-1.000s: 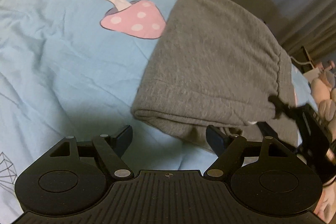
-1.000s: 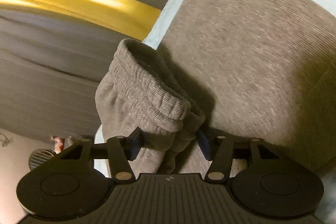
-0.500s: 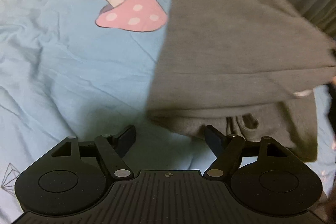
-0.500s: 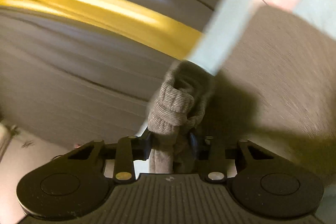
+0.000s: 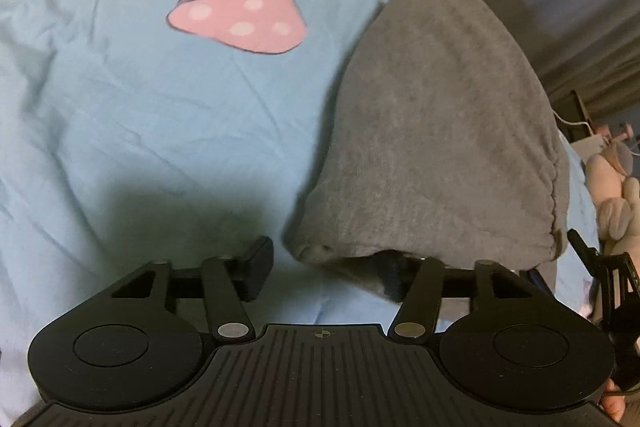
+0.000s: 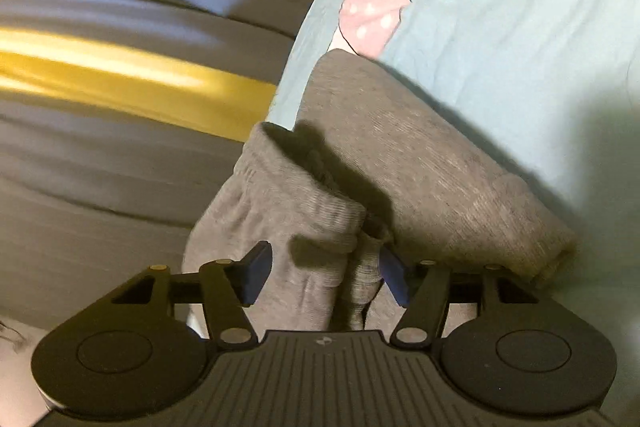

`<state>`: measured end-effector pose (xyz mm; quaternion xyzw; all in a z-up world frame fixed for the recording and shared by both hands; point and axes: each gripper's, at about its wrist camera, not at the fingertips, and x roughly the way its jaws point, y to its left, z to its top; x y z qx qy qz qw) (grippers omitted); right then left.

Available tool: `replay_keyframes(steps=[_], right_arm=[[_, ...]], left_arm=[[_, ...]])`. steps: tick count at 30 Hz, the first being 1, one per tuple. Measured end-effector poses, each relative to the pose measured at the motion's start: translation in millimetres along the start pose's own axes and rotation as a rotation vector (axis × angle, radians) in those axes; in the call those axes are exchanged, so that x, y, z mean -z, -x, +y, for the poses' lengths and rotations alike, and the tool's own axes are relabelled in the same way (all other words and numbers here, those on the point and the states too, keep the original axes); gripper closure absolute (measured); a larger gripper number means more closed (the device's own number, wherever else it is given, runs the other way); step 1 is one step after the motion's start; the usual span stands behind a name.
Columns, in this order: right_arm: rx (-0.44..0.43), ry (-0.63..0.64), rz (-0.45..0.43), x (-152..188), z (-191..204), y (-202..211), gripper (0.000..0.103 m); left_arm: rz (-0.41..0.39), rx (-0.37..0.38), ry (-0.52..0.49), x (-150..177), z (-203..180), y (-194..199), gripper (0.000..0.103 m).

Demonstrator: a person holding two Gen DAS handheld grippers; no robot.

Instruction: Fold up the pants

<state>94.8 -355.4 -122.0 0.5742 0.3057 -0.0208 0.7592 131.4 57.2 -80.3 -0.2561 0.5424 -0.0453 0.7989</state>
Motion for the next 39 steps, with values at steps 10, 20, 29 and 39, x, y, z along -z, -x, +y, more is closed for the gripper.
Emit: replay_keyframes(steps=[10, 20, 29, 39], right_arm=[[0.023, 0.073, 0.002, 10.4, 13.9, -33.3, 0.061], [-0.04, 0.098, 0.024, 11.5, 18.7, -50.8, 0.025], [-0.193, 0.14, 0.001, 16.7, 67.0, -15.7, 0.068], [-0.287, 0.27, -0.102, 11.7, 95.0, 39.5, 0.068]], left_arm=[[0.008, -0.041, -0.059, 2.7, -9.2, -7.0, 0.04], [0.017, -0.049, -0.078, 4.8, -15.0, -8.4, 0.039], [-0.017, -0.11, -0.112, 11.7, -24.8, -1.3, 0.039], [-0.084, -0.13, -0.121, 18.7, -33.3, 5.1, 0.047]])
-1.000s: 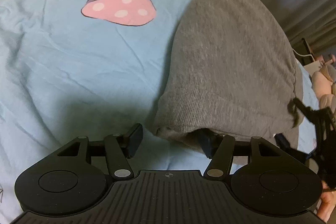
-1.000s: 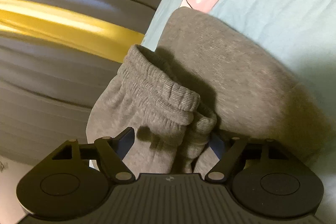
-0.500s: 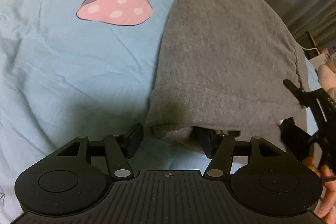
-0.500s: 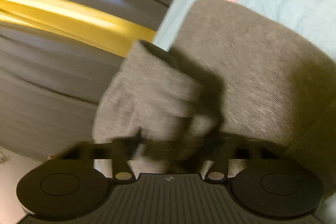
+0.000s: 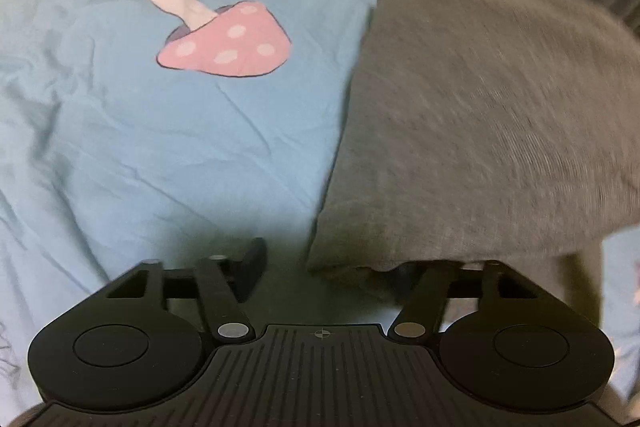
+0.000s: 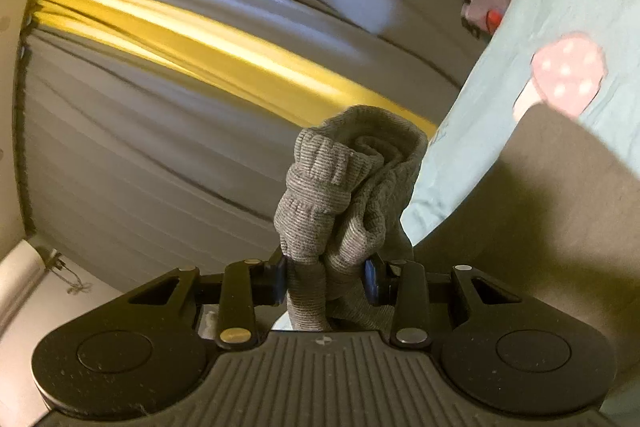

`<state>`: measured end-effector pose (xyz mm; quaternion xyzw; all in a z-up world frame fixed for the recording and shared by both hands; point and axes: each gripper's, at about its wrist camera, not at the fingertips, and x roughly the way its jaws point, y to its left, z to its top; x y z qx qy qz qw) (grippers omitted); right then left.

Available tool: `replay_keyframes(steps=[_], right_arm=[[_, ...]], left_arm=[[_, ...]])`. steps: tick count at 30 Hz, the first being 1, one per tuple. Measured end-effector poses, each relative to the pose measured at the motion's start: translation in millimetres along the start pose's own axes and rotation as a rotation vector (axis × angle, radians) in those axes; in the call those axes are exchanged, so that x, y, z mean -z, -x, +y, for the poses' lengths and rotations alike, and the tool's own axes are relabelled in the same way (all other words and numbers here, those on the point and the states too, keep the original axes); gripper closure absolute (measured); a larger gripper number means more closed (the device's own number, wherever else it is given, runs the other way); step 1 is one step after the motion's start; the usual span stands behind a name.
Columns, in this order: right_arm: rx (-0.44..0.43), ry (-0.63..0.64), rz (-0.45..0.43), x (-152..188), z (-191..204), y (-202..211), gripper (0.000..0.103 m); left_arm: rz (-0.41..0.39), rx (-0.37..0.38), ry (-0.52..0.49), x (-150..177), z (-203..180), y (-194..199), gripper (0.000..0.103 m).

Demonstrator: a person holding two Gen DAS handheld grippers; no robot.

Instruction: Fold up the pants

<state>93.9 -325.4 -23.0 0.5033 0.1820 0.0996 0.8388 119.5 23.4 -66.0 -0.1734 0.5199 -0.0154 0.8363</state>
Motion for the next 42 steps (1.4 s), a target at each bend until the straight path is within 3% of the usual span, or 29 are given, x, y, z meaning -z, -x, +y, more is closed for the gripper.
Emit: replay_keyframes(steps=[2, 5, 15, 21, 23, 25, 28, 31, 34, 42], right_arm=[[0.029, 0.011, -0.017, -2.5, -4.5, 10.4, 0.068], [0.079, 0.013, -0.038, -7.5, -14.3, 23.6, 0.068], [0.249, 0.072, 0.039, -8.8, -55.1, 40.4, 0.068], [0.239, 0.114, 0.051, -7.0, -54.6, 38.4, 0.067], [0.27, 0.13, 0.078, -7.7, -58.4, 37.0, 0.058], [0.384, 0.105, 0.087, -12.4, -66.4, 35.3, 0.039], [0.521, 0.099, 0.0, -23.1, -74.6, 50.0, 0.031], [0.526, 0.109, -0.054, -33.7, -75.9, 64.5, 0.019], [0.509, 0.119, -0.05, -34.1, -79.9, 67.8, 0.016], [0.535, 0.092, 0.16, -23.2, -102.4, 34.1, 0.004]], left_arm=[[-0.021, 0.047, 0.002, -0.6, 2.6, 3.5, 0.061], [-0.087, 0.126, -0.015, 1.9, 1.6, 16.4, 0.065], [-0.084, 0.192, 0.017, 1.6, 11.2, 20.9, 0.064], [-0.074, 0.18, 0.026, 0.7, 11.4, 18.8, 0.06], [-0.064, 0.169, 0.043, -0.9, 14.0, 16.2, 0.054], [-0.05, 0.149, 0.057, -1.7, 15.1, 15.1, 0.047], [-0.037, 0.12, 0.056, -1.4, 14.8, 15.2, 0.043], [-0.037, 0.081, 0.063, -0.1, 16.1, 18.5, 0.034], [-0.035, 0.062, 0.056, 0.0, 15.3, 18.8, 0.031], [-0.079, 0.019, 0.044, 4.5, 11.8, 45.3, 0.03]])
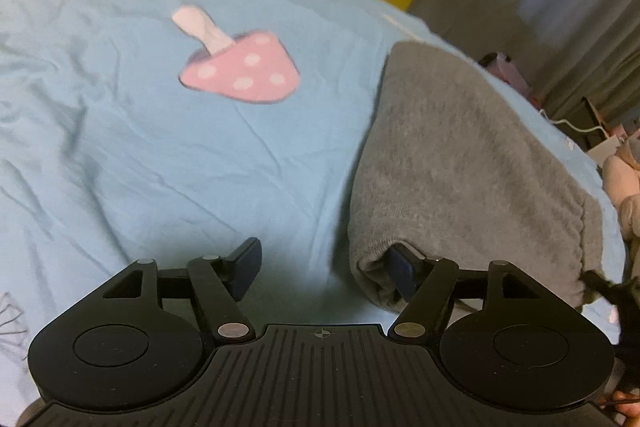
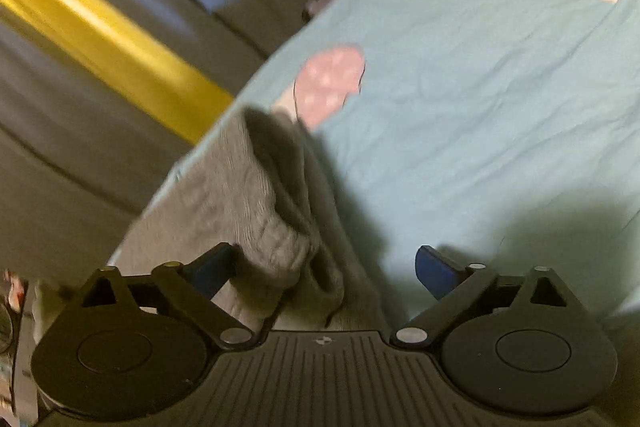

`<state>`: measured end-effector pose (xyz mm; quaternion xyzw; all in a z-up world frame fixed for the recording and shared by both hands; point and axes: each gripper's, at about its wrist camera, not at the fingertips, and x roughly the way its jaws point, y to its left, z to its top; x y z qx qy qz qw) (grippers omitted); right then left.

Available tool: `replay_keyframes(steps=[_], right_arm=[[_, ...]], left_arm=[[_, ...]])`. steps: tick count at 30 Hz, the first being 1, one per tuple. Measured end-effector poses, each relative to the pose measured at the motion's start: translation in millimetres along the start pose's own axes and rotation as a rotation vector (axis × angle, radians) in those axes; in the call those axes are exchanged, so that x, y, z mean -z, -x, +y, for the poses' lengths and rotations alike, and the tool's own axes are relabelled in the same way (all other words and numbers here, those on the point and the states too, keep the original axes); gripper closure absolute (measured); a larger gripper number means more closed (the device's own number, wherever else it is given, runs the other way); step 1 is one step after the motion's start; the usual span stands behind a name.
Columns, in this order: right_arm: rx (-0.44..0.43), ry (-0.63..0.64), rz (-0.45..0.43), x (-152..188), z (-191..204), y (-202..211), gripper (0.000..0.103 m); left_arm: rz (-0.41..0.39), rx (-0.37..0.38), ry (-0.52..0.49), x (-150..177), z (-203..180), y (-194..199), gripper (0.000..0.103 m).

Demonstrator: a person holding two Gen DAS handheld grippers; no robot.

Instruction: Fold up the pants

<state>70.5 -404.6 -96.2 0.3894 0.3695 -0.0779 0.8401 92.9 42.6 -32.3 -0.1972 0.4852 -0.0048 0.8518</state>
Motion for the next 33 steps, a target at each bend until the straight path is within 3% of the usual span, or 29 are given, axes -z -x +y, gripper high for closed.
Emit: replay_keyframes(steps=[3, 6, 8, 10, 13, 17, 19, 22, 23, 25, 29, 32, 33], right_arm=[[0.008, 0.002, 0.096, 1.3, -3.6, -14.6, 0.004], [-0.008, -0.006, 0.077, -1.9, -4.5, -11.8, 0.004], [-0.021, 0.003, 0.035, -4.9, -4.4, -6.0, 0.004], [-0.053, -0.005, 0.01, -7.9, -7.4, -3.5, 0.004], [-0.122, -0.083, -0.051, -9.8, -18.7, 4.5, 0.004], [-0.12, -0.094, -0.018, -11.5, -24.3, -3.1, 0.004], [-0.199, -0.085, 0.015, -8.3, -23.4, -1.7, 0.01], [-0.323, 0.029, -0.056, -4.7, -6.0, 13.4, 0.014], [-0.327, 0.103, -0.083, -3.0, 1.1, 16.5, 0.021], [-0.281, 0.216, -0.109, 1.7, 11.1, 16.4, 0.07], [-0.306, 0.128, -0.067, -4.6, -0.6, 7.4, 0.07], [-0.356, 0.008, -0.041, -12.1, -17.1, 2.5, 0.066], [-0.371, -0.033, -0.034, -12.9, -21.5, 0.4, 0.06]], left_arm=[[-0.063, -0.019, -0.037, 0.1, -11.9, 18.5, 0.029], [-0.167, 0.015, -0.111, -9.2, -34.2, 37.1, 0.023], [-0.209, 0.074, -0.136, -19.5, -50.5, 39.2, 0.014], [-0.171, 0.119, -0.178, -32.3, -69.8, 26.4, 0.014], [-0.127, 0.106, -0.265, -46.8, -107.7, -0.7, 0.014], [-0.069, 0.118, -0.348, -52.4, -159.2, -38.4, 0.017], [-0.045, 0.123, -0.397, -50.9, -184.0, -54.3, 0.018], [-0.04, 0.135, -0.465, -50.1, -215.1, -69.4, 0.018], [-0.039, 0.134, -0.489, -50.7, -224.8, -73.2, 0.018], [-0.013, 0.126, -0.531, -50.6, -239.0, -82.1, 0.017], [0.065, 0.082, -0.556, -50.5, -242.0, -105.8, 0.02], [0.104, 0.064, -0.594, -35.1, -216.3, -111.3, 0.026], [0.113, 0.047, -0.632, -25.2, -203.9, -111.6, 0.028]])
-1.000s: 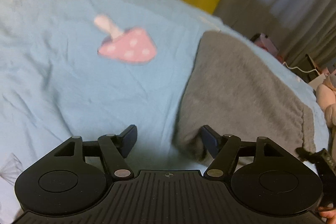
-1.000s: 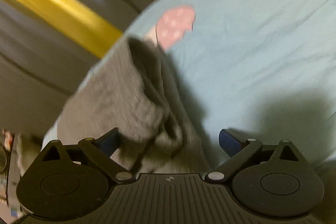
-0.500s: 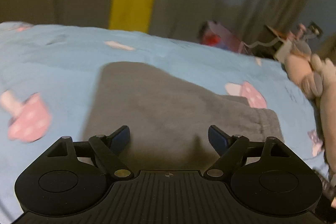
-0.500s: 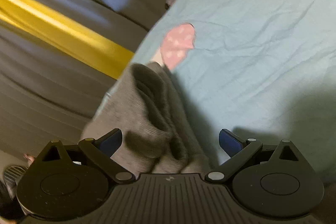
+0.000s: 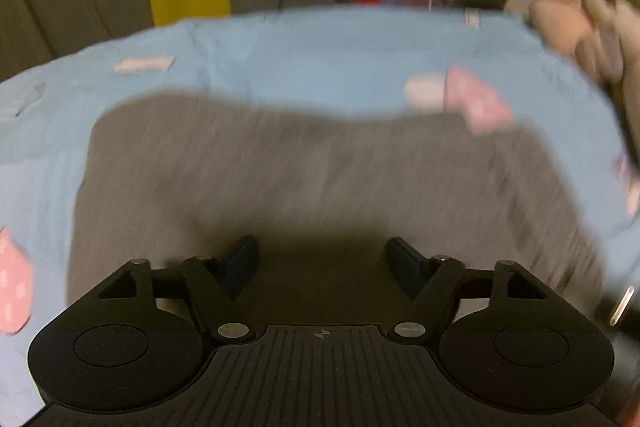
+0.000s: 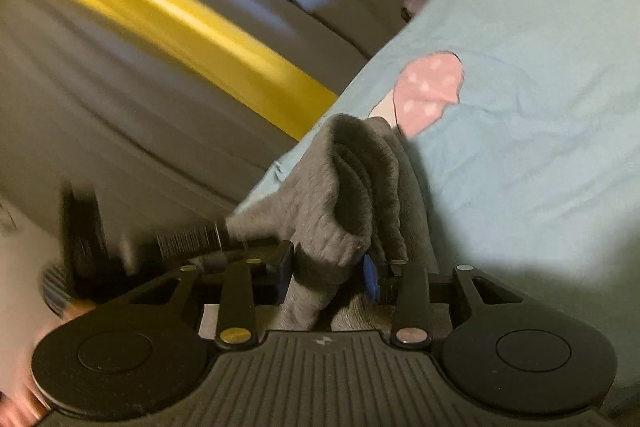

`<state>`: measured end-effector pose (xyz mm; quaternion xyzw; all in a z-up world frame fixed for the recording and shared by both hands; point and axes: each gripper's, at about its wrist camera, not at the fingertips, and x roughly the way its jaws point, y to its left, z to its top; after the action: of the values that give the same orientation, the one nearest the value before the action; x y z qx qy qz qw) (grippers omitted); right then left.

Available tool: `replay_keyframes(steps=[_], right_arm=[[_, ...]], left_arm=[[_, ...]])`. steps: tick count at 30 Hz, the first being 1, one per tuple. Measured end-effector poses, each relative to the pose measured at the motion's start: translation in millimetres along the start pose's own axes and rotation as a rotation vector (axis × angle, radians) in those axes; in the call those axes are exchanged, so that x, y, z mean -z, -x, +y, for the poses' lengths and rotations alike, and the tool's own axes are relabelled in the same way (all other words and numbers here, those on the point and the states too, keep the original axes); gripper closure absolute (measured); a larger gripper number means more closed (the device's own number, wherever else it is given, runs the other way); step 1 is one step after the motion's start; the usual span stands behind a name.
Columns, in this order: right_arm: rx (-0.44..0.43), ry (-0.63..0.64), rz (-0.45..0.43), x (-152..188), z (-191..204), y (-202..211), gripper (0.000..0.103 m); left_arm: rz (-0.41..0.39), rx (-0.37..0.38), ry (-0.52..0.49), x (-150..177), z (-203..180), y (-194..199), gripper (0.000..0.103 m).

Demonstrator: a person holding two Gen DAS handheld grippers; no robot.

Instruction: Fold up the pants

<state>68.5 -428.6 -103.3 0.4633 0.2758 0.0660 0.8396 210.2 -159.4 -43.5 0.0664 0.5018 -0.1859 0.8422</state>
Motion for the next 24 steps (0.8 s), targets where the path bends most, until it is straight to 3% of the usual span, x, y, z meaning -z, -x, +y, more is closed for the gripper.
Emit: replay_keyframes(steps=[3, 5, 7, 9, 11, 13, 14, 16, 17, 18, 19, 21, 23, 24], right_arm=[[-0.064, -0.103, -0.002, -1.2, -9.9, -7.0, 0.05], [-0.044, -0.095, -0.005, 0.0, -8.3, -13.7, 0.05], [0.023, -0.073, -0.011, 3.4, -4.5, -18.3, 0.077], [0.033, -0.068, -0.02, 4.5, 0.4, -12.7, 0.082], [-0.121, -0.064, -0.051, 6.1, 14.5, 6.3, 0.082], [-0.259, -0.057, -0.081, 7.9, 23.2, 20.3, 0.082], [-0.247, -0.047, -0.082, 7.3, 24.0, 22.4, 0.082], [-0.021, 0.032, -0.062, 6.3, 23.2, 15.1, 0.08], [0.143, 0.082, -0.01, 6.7, 21.1, 4.6, 0.077], [0.292, 0.104, 0.039, 7.0, 16.6, -4.7, 0.054], [0.339, 0.09, 0.034, 6.5, 13.6, -3.4, 0.027], [0.285, 0.041, -0.003, 1.3, 13.1, 5.9, 0.023], [0.278, 0.073, -0.024, -4.1, 19.1, 9.0, 0.016], [0.296, 0.093, -0.026, -6.3, 20.9, 8.0, 0.007]], left_arm=[[-0.013, -0.019, -0.094, 44.0, 8.6, 5.1, 0.03], [-0.062, -0.011, -0.145, 66.6, 13.0, 16.4, 0.03], [-0.097, -0.001, -0.133, 80.0, 17.1, 26.7, 0.03], [-0.133, 0.007, -0.079, 88.2, 24.1, 39.3, 0.029], [-0.185, -0.001, -0.023, 94.3, 34.3, 55.3, 0.018], [-0.239, -0.028, 0.041, 100.6, 50.8, 71.0, 0.015], [-0.249, -0.041, 0.074, 103.2, 60.1, 76.4, 0.015], [-0.231, -0.071, 0.152, 108.9, 83.2, 83.7, 0.015], [-0.205, -0.084, 0.192, 112.2, 94.8, 85.2, 0.015], [-0.179, -0.096, 0.217, 113.4, 101.2, 86.6, 0.015], [-0.151, -0.105, 0.242, 117.6, 109.5, 87.2, 0.015], [-0.129, -0.074, 0.323, 124.8, 128.6, 90.5, 0.015], [-0.121, -0.003, 0.408, 128.0, 144.3, 89.6, 0.015], [-0.11, 0.038, 0.437, 128.4, 150.2, 87.5, 0.015]])
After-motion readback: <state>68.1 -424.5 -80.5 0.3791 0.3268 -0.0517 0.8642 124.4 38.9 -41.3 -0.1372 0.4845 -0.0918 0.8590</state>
